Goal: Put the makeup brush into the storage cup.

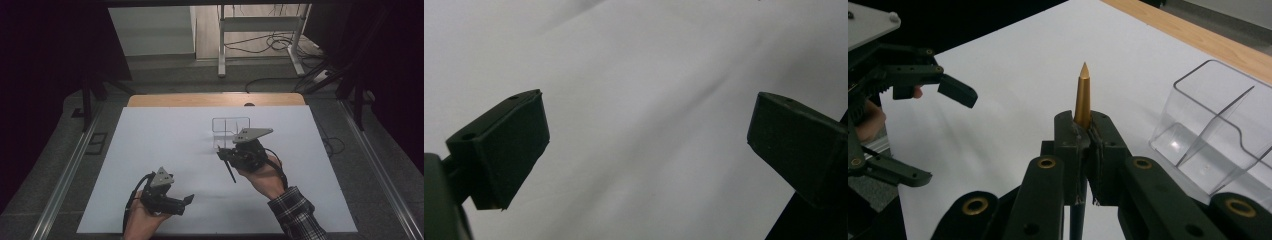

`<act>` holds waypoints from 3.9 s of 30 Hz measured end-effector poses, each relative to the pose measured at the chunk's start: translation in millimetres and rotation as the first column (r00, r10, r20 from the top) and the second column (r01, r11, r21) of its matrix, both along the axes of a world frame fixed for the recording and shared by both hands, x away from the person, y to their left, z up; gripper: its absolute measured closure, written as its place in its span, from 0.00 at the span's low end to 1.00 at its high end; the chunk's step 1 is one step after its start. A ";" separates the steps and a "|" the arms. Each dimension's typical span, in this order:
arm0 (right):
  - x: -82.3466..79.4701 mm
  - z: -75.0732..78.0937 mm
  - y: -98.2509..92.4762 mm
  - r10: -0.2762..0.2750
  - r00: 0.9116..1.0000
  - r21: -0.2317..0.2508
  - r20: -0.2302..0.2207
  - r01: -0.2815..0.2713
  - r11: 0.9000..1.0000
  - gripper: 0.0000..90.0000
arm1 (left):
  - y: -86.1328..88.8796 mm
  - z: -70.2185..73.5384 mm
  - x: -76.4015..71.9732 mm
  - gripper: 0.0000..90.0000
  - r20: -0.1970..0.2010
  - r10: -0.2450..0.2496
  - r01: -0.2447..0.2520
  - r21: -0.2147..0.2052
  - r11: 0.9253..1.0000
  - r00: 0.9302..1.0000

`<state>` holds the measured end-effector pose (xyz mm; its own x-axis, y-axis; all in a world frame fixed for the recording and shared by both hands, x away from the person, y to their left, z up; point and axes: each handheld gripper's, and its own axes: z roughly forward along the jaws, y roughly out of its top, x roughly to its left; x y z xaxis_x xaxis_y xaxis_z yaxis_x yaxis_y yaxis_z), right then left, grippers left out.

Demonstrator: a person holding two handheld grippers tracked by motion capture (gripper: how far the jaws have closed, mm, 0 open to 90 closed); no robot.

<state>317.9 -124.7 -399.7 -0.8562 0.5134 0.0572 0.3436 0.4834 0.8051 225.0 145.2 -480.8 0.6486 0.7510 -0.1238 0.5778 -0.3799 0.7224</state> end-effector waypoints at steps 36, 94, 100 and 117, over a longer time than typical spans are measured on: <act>32.2 25.1 10.4 -0.025 0.999 0.036 0.032 0.024 0.999 0.92 | 29.5 -7.2 -17.0 0.00 0.055 0.069 -0.071 0.036 0.997 0.996; 120.1 52.3 37.9 -0.143 0.985 0.083 0.101 0.135 0.987 0.92 | 48.4 -8.3 -34.7 0.00 0.124 0.092 -0.093 0.006 0.996 0.988; 128.9 50.7 41.3 -0.164 0.980 0.088 0.111 0.155 0.984 0.92 | 50.6 -7.7 -36.0 0.00 0.127 0.095 -0.095 -0.004 0.995 0.987; 144.2 38.0 49.8 -0.190 0.974 0.086 0.124 0.180 0.980 0.92 | 52.3 -7.4 -37.0 0.00 0.126 0.094 -0.093 -0.016 0.996 0.988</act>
